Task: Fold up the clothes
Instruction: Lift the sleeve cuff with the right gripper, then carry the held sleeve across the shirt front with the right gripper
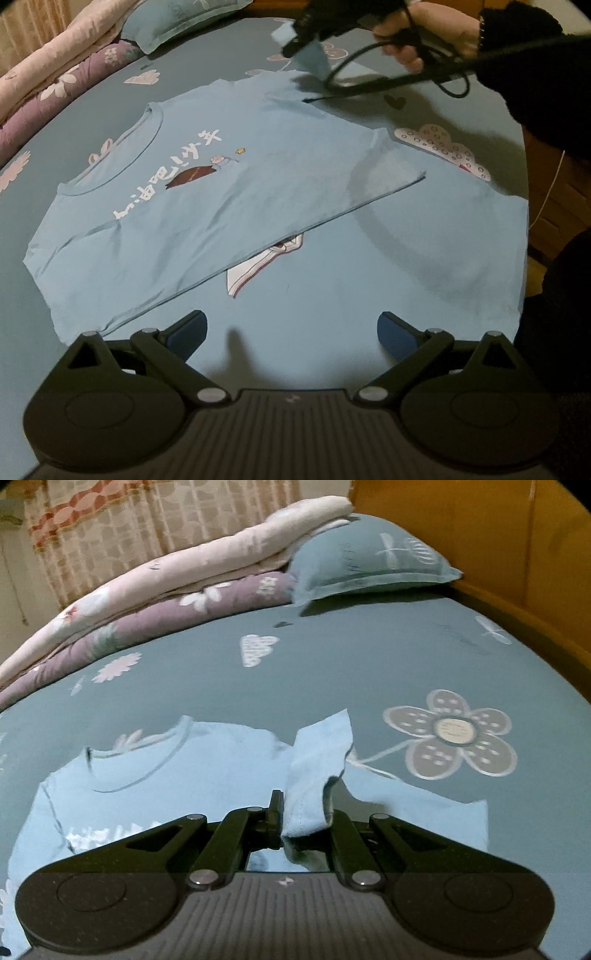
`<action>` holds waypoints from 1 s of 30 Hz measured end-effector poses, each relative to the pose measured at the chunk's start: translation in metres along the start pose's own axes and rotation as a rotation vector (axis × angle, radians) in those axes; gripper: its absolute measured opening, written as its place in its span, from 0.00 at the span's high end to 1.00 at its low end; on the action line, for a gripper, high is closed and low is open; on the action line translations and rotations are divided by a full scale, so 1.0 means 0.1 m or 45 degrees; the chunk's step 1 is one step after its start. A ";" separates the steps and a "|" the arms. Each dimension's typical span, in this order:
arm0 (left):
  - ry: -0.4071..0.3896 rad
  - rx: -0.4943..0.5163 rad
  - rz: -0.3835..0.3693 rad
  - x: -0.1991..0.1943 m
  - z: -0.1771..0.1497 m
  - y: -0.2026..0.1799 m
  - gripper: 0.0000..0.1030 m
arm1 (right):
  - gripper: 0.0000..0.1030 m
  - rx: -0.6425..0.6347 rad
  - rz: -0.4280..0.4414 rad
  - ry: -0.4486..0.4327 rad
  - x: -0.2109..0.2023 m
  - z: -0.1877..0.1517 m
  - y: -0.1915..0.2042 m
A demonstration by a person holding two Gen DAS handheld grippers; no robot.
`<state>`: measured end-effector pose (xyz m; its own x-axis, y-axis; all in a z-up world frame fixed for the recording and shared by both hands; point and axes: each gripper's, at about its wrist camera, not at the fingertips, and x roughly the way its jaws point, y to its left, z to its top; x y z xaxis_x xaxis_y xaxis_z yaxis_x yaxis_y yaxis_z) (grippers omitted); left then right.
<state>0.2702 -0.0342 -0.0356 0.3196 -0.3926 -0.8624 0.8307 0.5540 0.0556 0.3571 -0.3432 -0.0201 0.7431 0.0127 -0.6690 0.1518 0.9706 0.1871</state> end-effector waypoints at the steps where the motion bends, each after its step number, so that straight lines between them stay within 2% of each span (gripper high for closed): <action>1: 0.003 -0.004 0.001 0.00 -0.01 0.01 0.04 | 0.94 -0.007 0.014 0.000 0.01 0.00 0.05; 14: 0.072 -0.063 0.013 -0.01 -0.17 0.05 0.04 | 0.94 -0.132 0.195 0.029 0.13 0.00 0.69; 30: 0.102 -0.157 0.014 -0.08 -0.41 0.11 0.04 | 0.94 -0.289 0.475 0.077 -0.08 -0.16 1.46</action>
<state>0.2583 0.0053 -0.0483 0.2871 -0.3286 -0.8998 0.7635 0.6457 0.0078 0.3626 -0.1976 0.0012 0.6796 0.3797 -0.6277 -0.2717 0.9251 0.2654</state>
